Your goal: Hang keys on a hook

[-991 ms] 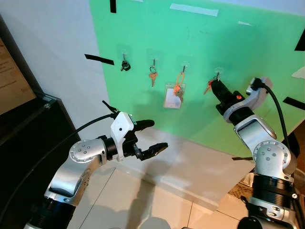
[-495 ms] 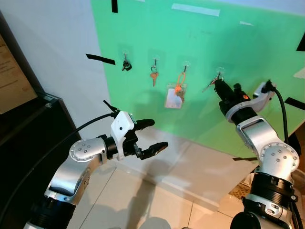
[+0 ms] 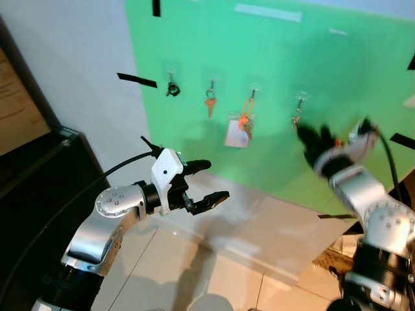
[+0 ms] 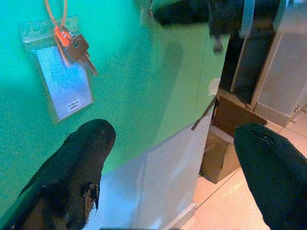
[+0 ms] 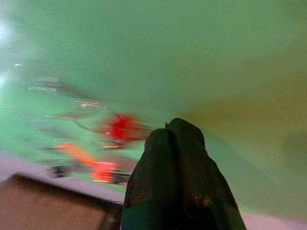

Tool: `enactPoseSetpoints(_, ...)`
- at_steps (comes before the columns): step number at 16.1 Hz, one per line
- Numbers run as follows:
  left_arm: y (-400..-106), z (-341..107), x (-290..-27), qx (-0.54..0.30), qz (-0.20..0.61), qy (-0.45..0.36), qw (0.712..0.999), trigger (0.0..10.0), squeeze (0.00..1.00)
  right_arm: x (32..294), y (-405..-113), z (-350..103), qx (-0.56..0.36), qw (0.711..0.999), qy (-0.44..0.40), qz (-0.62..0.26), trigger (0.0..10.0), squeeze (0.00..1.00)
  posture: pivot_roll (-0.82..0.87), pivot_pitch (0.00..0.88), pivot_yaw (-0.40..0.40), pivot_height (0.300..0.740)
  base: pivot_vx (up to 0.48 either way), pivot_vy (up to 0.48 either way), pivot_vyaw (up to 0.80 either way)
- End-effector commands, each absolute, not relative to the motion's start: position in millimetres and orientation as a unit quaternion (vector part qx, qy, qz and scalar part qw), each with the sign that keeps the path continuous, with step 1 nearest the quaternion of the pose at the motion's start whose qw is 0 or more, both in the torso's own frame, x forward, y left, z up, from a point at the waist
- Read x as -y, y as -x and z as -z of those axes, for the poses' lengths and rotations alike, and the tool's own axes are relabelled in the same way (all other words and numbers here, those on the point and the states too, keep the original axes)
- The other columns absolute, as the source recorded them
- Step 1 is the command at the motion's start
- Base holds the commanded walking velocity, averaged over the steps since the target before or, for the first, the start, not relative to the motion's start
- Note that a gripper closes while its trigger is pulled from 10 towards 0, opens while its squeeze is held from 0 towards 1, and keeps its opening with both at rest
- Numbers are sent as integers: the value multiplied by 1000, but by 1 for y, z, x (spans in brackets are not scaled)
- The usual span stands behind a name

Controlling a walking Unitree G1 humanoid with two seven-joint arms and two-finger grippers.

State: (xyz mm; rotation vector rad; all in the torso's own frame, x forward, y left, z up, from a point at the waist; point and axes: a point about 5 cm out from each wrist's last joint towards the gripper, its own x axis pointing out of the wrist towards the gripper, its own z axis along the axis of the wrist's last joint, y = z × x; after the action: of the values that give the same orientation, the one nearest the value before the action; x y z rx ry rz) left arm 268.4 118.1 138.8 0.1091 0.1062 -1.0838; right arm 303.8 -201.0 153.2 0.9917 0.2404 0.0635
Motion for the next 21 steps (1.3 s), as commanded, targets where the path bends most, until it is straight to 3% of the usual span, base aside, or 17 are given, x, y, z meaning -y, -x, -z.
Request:
enactPoseSetpoints(1,-269,-144,-117,-43,520,-57,851,10000,0,203,-305,-155,-114,875,-470,-22,10000,0,-99,0,9,740,0,0,0)
enactPoseSetpoints(7,-269,-144,-118,-44,518,-57,852,10000,0,200,-304,-164,-94,890,-442,-51,10000,0,-93,0,9,740,0,0,0)
enactPoseSetpoints(10,-270,-144,-119,-42,518,-61,852,10000,0,192,-293,-151,-135,955,-256,-71,10000,0,-90,0,4,740,0,0,0)
enactPoseSetpoints(11,-270,-144,-119,-41,517,-61,853,10000,0,192,-291,-147,-142,961,-226,-70,10000,0,-90,0,4,740,0,0,0)
enactPoseSetpoints(12,-271,-144,-119,-34,503,-57,862,10000,0,190,-282,-139,-142,973,-170,-66,10000,365,-90,0,2,740,0,0,0)
enactPoseSetpoints(13,-272,-143,-121,-35,479,-52,875,10000,0,185,-273,-133,-132,978,-150,-59,10000,1000,-93,0,3,740,0,0,0)
enactPoseSetpoints(15,-276,-136,-131,-42,422,-48,904,10000,0,175,-258,-122,-114,989,-71,-59,10000,1000,-102,0,11,740,0,0,0)
enactPoseSetpoints(17,-281,-120,-147,-71,338,-74,935,10000,0,171,-240,-100,-108,991,-83,-10,10000,1000,-105,0,13,740,0,0,-550)
enactPoseSetpoints(19,-283,-98,-164,-123,260,-115,951,10000,0,175,-230,-86,-101,993,-45,31,10000,1000,-104,0,17,740,0,0,-800)
enactPoseSetpoints(21,-281,-93,-169,-117,228,-106,961,10000,0,179,-224,-81,-92,994,-31,58,10000,1000,-101,0,22,740,0,0,-800)
